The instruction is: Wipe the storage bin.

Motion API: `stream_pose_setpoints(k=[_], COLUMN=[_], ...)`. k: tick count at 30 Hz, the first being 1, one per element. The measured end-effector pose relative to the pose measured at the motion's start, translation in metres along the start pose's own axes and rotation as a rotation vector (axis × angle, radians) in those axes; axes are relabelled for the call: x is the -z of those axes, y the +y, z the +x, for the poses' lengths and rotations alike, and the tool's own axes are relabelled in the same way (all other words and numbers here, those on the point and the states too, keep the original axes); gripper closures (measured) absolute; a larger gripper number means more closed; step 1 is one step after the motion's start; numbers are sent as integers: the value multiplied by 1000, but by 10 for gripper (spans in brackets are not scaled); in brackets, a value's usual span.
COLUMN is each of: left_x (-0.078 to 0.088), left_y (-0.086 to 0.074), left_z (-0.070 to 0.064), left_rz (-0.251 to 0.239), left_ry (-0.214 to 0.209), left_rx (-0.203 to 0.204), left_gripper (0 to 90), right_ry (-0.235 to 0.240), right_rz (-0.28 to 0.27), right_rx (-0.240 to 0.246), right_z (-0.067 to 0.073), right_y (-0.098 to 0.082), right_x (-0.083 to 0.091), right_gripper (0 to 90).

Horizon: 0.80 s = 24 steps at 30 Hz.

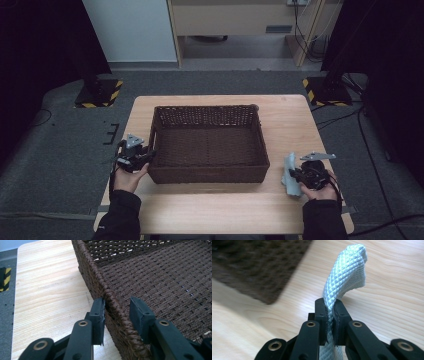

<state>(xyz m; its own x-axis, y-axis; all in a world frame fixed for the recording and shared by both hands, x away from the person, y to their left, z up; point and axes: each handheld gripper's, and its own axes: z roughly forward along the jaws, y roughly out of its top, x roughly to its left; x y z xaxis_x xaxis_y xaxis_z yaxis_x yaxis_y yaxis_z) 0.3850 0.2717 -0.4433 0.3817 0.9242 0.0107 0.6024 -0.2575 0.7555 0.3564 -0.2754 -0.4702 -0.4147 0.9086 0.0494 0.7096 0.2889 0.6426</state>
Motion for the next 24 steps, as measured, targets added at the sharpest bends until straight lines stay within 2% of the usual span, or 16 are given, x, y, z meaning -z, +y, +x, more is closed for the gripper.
stream_pose_setpoints(k=[3,6,15,22,24], left_x=[0,0,0,0,0], left_y=[-1,-1,0,-1,-1], left_z=[0,0,0,1,1], left_rz=[-2,-2,1,-1,1], left_ry=[-4,-1,-1,-3,-5], left_rx=[5,1,-6,-7,-8], left_gripper=[638,638,639,638,638], right_ry=[-50,-70,-83,-123,-140], right_rz=[3,4,37,42,18], right_rx=[-20,-39,-64,-63,-62], right_z=[-7,-13,-25,-27,-28], right_y=[-3,-6,-12,-14,-13], right_x=[1,0,-13,-17,-15], right_gripper=[847,846,831,733,671])
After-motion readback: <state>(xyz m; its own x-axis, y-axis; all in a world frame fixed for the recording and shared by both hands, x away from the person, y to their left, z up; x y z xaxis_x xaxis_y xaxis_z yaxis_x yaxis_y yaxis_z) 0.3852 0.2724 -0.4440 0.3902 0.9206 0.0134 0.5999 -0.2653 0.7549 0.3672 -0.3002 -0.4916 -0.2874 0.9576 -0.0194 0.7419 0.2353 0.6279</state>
